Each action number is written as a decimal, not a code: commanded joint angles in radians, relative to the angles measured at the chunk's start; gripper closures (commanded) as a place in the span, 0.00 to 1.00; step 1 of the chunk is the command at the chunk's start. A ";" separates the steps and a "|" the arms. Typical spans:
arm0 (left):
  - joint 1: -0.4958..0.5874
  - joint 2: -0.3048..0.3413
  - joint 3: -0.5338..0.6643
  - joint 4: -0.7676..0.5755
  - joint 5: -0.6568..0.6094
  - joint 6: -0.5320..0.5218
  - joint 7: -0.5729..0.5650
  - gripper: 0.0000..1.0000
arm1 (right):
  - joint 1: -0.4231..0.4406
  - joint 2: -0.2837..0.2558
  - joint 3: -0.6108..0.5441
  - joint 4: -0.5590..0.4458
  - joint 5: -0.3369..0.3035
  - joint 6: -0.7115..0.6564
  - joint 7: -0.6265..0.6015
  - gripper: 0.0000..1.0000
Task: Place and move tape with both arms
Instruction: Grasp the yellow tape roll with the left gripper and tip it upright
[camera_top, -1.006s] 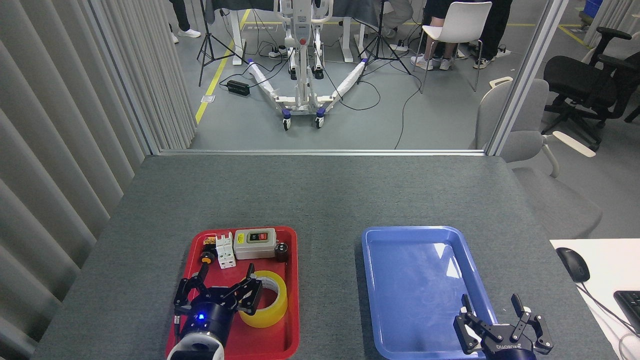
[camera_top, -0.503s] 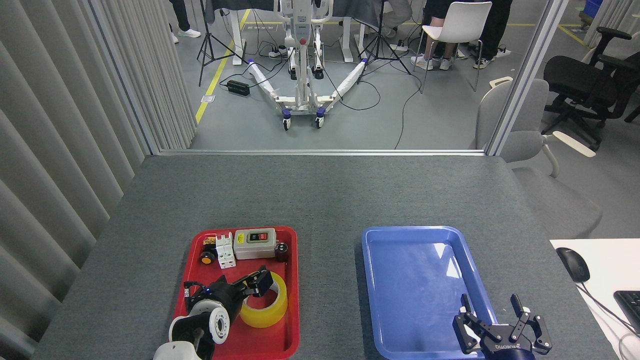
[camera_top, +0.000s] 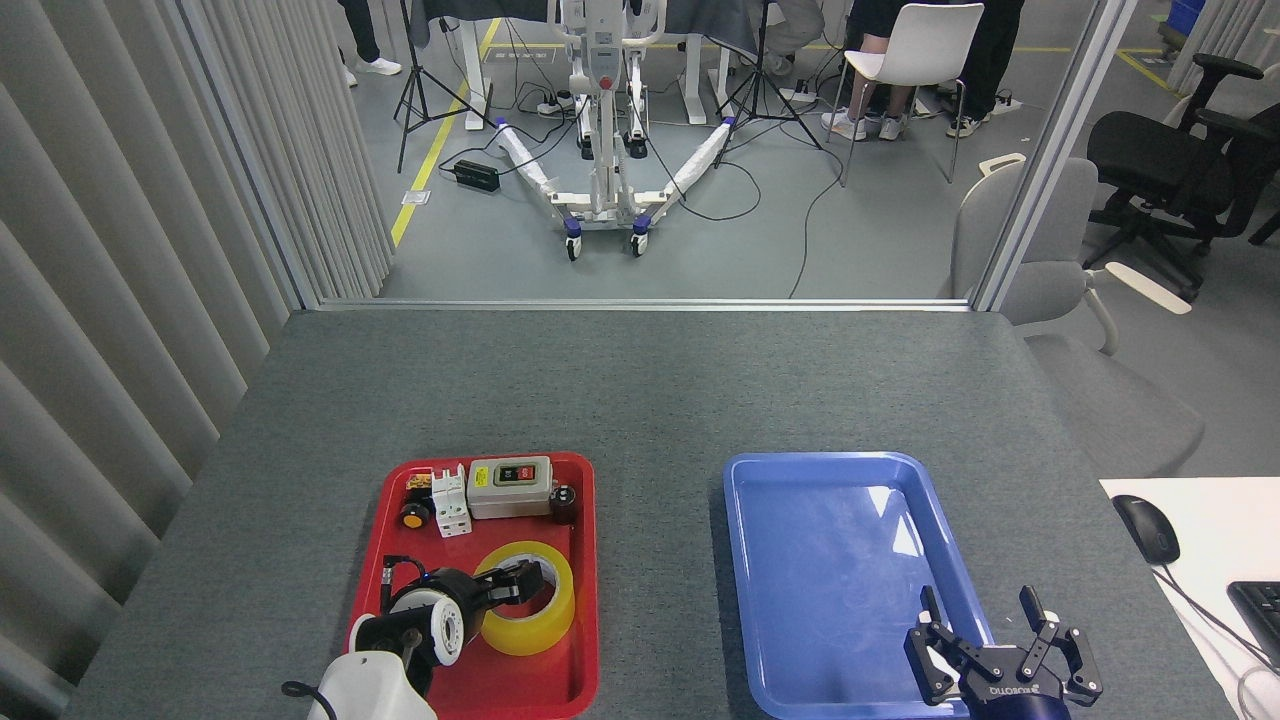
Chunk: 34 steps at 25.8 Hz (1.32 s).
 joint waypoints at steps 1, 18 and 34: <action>-0.015 0.029 -0.015 0.032 -0.018 0.000 0.000 0.00 | -0.008 0.003 0.001 0.000 0.000 0.001 0.011 0.00; -0.021 0.064 -0.048 0.061 -0.030 -0.207 -0.052 0.83 | -0.023 0.024 0.029 -0.040 0.018 -0.009 0.015 0.00; 0.079 0.084 0.057 -0.169 0.994 -0.135 -0.113 1.00 | -0.022 0.012 0.018 -0.035 0.018 -0.005 0.014 0.00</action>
